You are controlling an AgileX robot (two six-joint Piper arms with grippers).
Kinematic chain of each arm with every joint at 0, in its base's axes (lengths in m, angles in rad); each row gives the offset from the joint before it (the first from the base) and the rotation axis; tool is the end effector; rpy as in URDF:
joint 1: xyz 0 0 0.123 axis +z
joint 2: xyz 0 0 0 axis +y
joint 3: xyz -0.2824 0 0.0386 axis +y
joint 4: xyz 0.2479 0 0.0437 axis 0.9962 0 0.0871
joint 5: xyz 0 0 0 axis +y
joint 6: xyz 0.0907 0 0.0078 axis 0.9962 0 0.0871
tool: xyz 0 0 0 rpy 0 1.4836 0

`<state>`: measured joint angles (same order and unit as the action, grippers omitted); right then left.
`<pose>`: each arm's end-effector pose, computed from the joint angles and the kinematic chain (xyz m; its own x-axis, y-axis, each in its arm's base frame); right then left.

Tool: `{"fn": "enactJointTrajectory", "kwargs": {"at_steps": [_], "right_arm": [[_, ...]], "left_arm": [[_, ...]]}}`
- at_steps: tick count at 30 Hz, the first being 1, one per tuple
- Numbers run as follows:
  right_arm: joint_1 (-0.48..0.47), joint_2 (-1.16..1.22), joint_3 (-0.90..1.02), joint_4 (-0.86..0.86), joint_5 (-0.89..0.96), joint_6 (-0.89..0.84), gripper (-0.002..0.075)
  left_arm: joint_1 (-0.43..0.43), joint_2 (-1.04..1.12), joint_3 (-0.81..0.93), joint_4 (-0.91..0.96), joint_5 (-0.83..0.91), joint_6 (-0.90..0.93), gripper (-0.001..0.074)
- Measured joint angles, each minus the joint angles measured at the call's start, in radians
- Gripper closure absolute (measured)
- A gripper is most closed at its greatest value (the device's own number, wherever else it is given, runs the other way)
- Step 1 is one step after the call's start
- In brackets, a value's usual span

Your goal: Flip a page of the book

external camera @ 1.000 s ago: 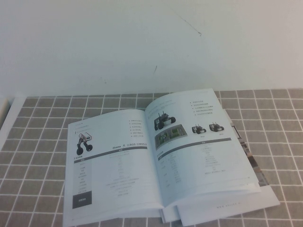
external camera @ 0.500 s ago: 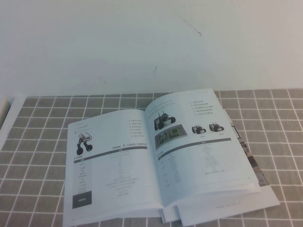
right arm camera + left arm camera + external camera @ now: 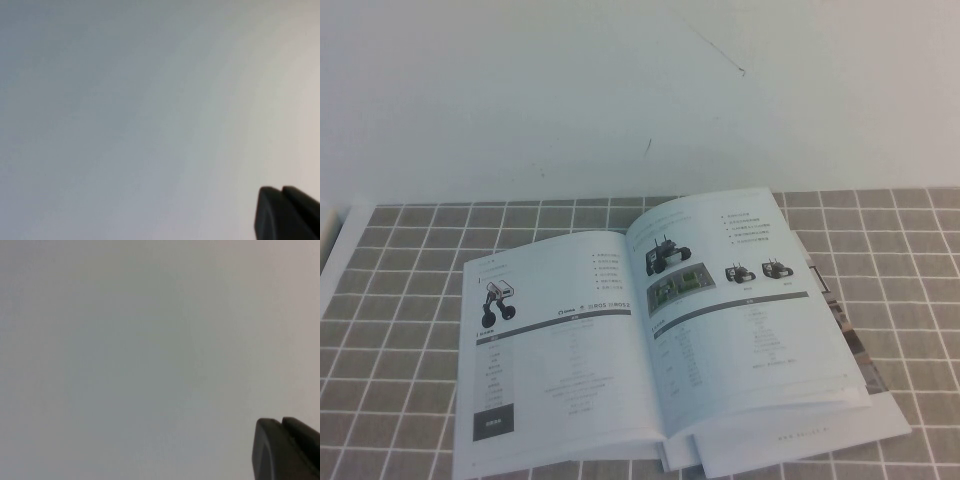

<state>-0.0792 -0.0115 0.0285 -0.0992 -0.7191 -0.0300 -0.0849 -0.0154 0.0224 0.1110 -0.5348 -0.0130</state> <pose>0.0304 0.0035 0.2621 0.6986 -0.1601 -0.6974 0.1067 0.9871 -0.1198 0.0391 -0.0085 0.2513 0.5815 0.0332 -0.8129 0.0830 0.9915 0.0999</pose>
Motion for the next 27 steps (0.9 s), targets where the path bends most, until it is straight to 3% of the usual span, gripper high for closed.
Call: {"fn": "enactJointTrajectory", "kwargs": {"at_steps": [8, 12, 16, 21, 24, 27], "right_arm": [[0.000, 0.000, 0.000, 0.000, -0.058, 0.002, 0.0729], [0.000, 0.000, -0.029, 0.000, 0.050, 0.002, 0.0729], [0.000, 0.000, -0.162, 0.000, 0.308, 0.002, 0.0729], [0.000, 0.000, -0.332, 0.006, 0.653, 0.023, 0.0729], [0.000, 0.042, -0.423, 0.054, 0.873, 0.074, 0.0729], [0.000, 0.140, -0.492, 0.123, 1.064, 0.073, 0.0729]], "left_arm": [[0.000, 0.000, 0.000, 0.000, -0.142, 0.029, 0.0738], [0.000, 0.000, -0.003, -0.001, -0.113, 0.026, 0.0738], [0.000, 0.000, -0.121, -0.024, 0.157, -0.037, 0.0738], [0.000, 0.079, -0.397, -0.086, 0.653, -0.085, 0.0738], [0.000, 0.184, -0.487, -0.094, 0.785, -0.089, 0.0738], [0.000, 0.291, -0.534, -0.111, 0.794, -0.089, 0.0738]]}}
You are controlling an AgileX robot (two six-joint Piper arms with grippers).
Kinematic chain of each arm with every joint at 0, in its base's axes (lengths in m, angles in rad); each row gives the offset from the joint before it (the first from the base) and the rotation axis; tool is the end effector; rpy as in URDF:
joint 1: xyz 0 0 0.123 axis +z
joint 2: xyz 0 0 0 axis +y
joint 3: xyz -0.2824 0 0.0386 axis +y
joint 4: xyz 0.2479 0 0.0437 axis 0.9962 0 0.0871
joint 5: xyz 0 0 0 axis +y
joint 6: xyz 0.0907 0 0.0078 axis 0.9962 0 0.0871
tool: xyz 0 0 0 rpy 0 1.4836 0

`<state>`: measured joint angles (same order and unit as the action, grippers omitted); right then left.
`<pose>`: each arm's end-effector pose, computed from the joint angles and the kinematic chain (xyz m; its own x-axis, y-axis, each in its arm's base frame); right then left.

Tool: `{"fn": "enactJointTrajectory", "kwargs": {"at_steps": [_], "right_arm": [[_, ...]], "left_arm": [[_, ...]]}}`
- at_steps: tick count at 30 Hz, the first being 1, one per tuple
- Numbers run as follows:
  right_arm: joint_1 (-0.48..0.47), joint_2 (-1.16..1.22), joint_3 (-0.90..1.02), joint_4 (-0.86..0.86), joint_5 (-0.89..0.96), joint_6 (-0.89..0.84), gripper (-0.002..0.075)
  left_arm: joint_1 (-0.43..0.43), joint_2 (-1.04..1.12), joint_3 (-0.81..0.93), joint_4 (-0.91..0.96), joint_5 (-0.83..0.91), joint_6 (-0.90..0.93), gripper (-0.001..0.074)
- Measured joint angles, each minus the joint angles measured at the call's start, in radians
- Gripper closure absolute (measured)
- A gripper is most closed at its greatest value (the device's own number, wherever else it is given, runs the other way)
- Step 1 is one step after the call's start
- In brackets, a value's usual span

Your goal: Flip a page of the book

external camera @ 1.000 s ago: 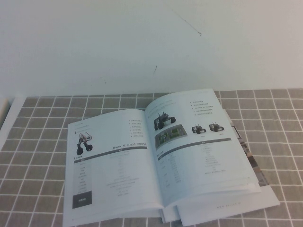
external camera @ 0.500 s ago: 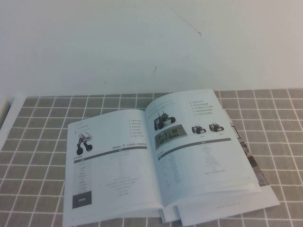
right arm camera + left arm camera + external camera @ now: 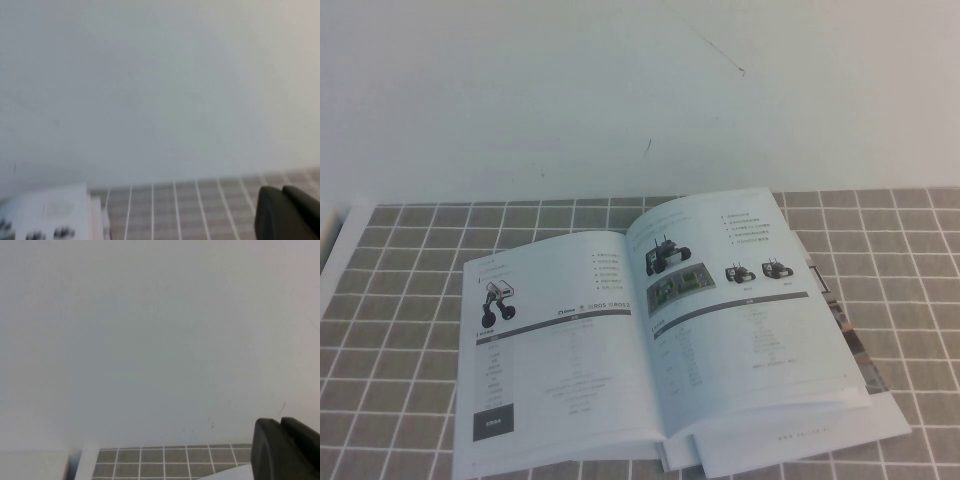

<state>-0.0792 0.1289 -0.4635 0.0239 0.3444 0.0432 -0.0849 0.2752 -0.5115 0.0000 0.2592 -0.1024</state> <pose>0.0354 -0.0021 0.3272 0.0817 0.0594 -0.9949 0.0659 0.9957 0.0648 0.0601 -0.0051 0.3431 0.0550 -0.1073 -0.9927 0.0909 0.9906 -0.1020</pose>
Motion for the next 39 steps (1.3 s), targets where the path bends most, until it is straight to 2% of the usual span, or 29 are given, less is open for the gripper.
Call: {"fn": "enactJointTrajectory", "kwargs": {"at_steps": [4, 10, 15, 18, 22, 25, 28, 34, 36, 39], "right_arm": [[0.000, 0.181, -0.071, 0.130, 0.234, -0.144, 0.0729], [0.000, 0.456, -0.126, 0.460, 0.427, -0.584, 0.0729], [0.000, 0.649, -0.136, 0.740, 0.436, -0.890, 0.0729], [0.000, 0.738, -0.136, 0.888, 0.401, -0.995, 0.0729], [0.000, 0.834, -0.138, 0.971, 0.373, -1.108, 0.0729], [0.000, 0.914, -0.138, 0.991, 0.349, -1.119, 0.0729], [0.000, 0.998, -0.139, 1.041, 0.331, -1.123, 0.0729], [0.015, 1.237, -0.247, 1.121, 0.471, -1.250, 0.0729], [0.043, 1.304, -0.309, 1.123, 0.486, -1.260, 0.0729], [0.123, 1.401, -0.399, 1.125, 0.452, -1.262, 0.0729]], "left_arm": [[0.000, 0.109, -0.005, -0.053, -0.094, -0.027, 0.0738], [0.000, 0.294, -0.001, -0.141, -0.096, -0.073, 0.0738], [0.000, 0.483, -0.020, -0.243, 0.014, -0.079, 0.0738], [0.000, 0.580, -0.025, -0.302, 0.041, -0.066, 0.0738], [0.000, 0.696, -0.027, -0.407, 0.073, -0.008, 0.0738], [0.000, 0.772, -0.027, -0.540, 0.089, 0.117, 0.0738], [-0.010, 0.851, -0.029, -0.759, 0.088, 0.327, 0.0738], [-0.109, 1.010, -0.105, -1.288, 0.094, 0.915, 0.0738], [-0.155, 1.075, -0.152, -1.392, 0.085, 1.047, 0.0738], [-0.206, 1.167, -0.224, -1.447, 0.071, 1.128, 0.0738]]}}
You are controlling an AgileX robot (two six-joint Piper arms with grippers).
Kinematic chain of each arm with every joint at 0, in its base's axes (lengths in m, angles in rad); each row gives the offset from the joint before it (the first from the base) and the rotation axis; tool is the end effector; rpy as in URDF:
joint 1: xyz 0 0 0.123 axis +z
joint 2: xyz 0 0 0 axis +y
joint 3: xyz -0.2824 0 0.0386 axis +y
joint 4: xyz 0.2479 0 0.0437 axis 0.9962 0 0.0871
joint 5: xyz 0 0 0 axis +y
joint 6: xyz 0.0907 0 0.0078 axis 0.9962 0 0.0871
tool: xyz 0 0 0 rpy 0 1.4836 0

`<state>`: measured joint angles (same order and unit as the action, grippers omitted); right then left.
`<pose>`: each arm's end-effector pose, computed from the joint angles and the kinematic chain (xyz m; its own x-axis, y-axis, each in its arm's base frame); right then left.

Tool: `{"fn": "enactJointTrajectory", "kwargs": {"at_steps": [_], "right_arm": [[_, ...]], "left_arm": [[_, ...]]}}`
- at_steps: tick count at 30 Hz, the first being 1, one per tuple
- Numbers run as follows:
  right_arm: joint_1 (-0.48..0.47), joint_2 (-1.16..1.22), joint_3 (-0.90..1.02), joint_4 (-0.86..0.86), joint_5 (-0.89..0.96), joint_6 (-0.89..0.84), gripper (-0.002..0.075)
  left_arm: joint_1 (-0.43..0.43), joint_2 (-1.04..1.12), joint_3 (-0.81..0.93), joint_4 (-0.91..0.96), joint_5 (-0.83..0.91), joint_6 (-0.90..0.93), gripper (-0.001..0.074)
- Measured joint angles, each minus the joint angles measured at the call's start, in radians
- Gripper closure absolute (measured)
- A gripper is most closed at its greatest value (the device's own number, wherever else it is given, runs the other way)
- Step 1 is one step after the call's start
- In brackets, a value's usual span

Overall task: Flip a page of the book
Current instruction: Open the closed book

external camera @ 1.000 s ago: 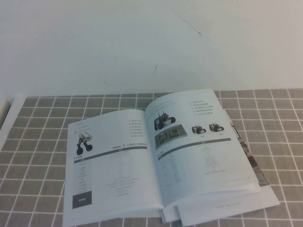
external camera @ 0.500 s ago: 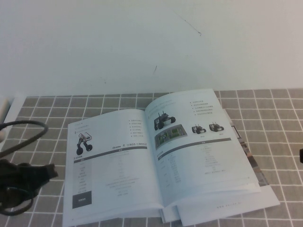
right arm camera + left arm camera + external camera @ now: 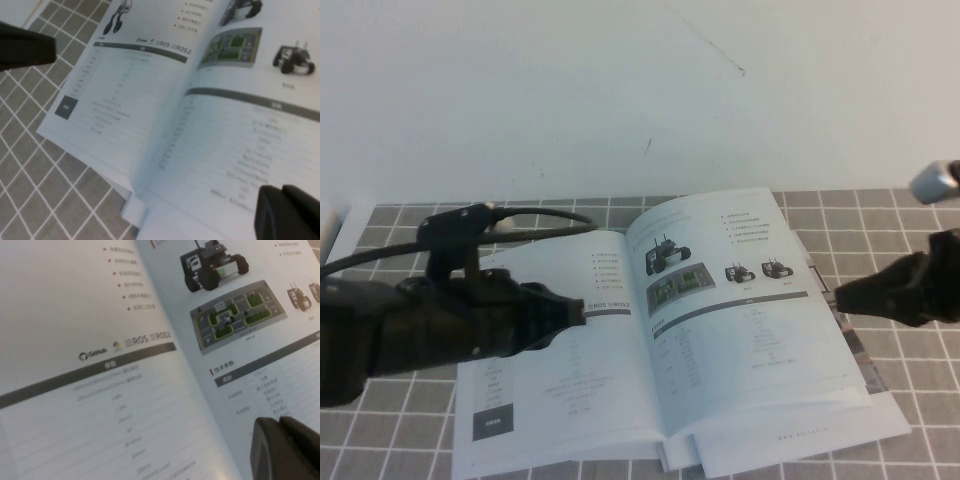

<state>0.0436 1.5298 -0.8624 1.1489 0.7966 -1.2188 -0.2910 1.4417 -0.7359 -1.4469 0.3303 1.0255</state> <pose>0.2844 0.0719 0.2305 -0.7219 -0.1961 -0.6637 -0.5680 0.7158 0.4062 0.2664 -0.1105 0.2276 -0.7457 -0.1746 -0.6430 0.2347 0.8344 -0.4987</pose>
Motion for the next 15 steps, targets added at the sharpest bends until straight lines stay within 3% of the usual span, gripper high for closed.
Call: {"fn": "enactJointTrajectory", "kwargs": {"at_steps": [7, 15], "right_arm": [[0.229, 0.210, -0.200, -0.090, -0.185, 0.067, 0.0729], [0.266, 0.456, -0.448, -0.461, -0.166, 0.360, 0.0729]], "left_arm": [[-0.048, 0.178, -0.114, -0.038, -0.038, 0.035, 0.0738], [-0.093, 0.270, -0.139, -0.049, -0.074, 0.049, 0.0738]]}}
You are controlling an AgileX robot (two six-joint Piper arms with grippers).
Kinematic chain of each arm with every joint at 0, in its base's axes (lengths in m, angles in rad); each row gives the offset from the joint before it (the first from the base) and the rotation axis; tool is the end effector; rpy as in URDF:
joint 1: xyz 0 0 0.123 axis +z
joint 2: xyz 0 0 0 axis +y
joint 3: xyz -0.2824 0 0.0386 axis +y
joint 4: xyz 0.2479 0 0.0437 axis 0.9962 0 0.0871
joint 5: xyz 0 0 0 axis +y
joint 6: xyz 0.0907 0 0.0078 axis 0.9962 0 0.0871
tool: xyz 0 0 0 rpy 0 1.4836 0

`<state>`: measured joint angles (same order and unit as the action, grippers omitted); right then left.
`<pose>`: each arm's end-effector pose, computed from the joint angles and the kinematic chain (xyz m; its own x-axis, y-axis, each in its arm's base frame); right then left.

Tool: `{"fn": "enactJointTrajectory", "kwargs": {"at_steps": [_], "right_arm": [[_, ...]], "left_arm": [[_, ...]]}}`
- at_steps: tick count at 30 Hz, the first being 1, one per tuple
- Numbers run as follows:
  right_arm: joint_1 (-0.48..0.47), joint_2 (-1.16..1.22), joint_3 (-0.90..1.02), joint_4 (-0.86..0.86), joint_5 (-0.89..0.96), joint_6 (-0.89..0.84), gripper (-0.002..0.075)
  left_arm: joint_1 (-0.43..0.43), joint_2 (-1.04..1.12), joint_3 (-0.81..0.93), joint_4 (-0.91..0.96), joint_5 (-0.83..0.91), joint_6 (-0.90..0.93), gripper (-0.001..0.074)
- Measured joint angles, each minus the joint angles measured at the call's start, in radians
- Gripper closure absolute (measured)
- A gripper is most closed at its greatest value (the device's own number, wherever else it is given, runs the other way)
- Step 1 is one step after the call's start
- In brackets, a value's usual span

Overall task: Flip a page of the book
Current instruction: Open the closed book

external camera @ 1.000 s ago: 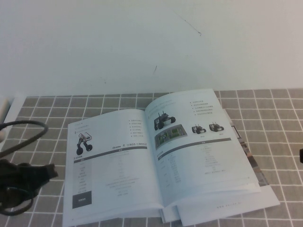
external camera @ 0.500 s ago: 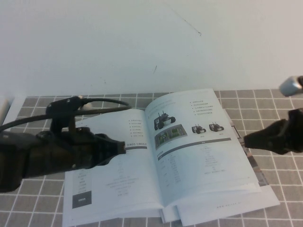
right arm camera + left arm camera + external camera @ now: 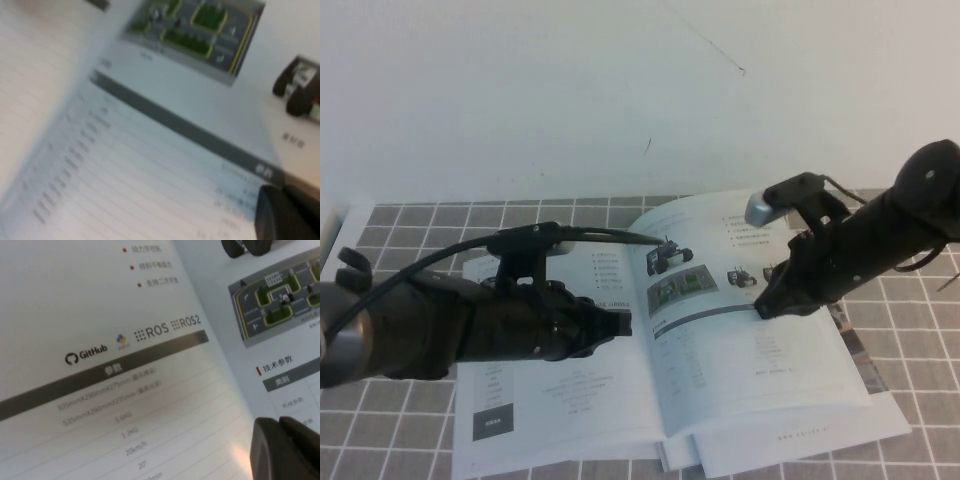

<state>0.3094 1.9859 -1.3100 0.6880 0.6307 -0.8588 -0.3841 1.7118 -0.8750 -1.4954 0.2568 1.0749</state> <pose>0.3782 0.1568 0.1695 -0.6990 -0.4857 -0.5249 -0.6559 0.7278 0.2001 0.3062 -0.1488 0.1811 -0.8051 -0.0981 -0.5850 0.2237 0.8632 -0.4526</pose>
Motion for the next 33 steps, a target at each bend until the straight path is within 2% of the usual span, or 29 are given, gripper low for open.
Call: {"fn": "enactJointTrajectory", "kwargs": {"at_steps": [4, 7, 12, 18, 23, 26, 29, 33], "right_arm": [[0.000, 0.099, -0.075, -0.214, 0.150, 0.158, 0.0729], [0.000, 0.108, -0.086, -0.296, 0.235, 0.254, 0.0729], [0.002, 0.105, -0.076, -0.347, 0.330, 0.311, 0.0729], [0.002, 0.080, -0.058, -0.360, 0.342, 0.317, 0.0729], [0.004, -0.057, -0.045, -0.424, 0.345, 0.327, 0.0729], [0.004, -0.150, -0.045, -0.481, 0.340, 0.407, 0.0724], [0.004, -0.176, -0.045, -0.534, 0.340, 0.514, 0.0668], [0.004, -0.134, -0.017, -0.536, 0.273, 0.569, 0.0513]], "left_arm": [[-0.020, 0.009, 0.000, -0.002, -0.007, 0.002, 0.0738], [-0.040, 0.009, 0.000, 0.007, -0.004, 0.012, 0.0738], [-0.047, 0.009, 0.000, 0.064, 0.003, 0.016, 0.0738], [-0.047, 0.009, 0.000, 0.097, 0.033, 0.022, 0.0738], [-0.047, 0.009, -0.001, 0.191, 0.073, -0.007, 0.0738], [-0.047, 0.009, -0.001, 0.291, 0.071, -0.078, 0.0738], [-0.047, 0.009, -0.001, 0.363, 0.038, -0.122, 0.0738], [-0.047, 0.009, -0.001, 0.385, 0.017, -0.140, 0.0738]]}}
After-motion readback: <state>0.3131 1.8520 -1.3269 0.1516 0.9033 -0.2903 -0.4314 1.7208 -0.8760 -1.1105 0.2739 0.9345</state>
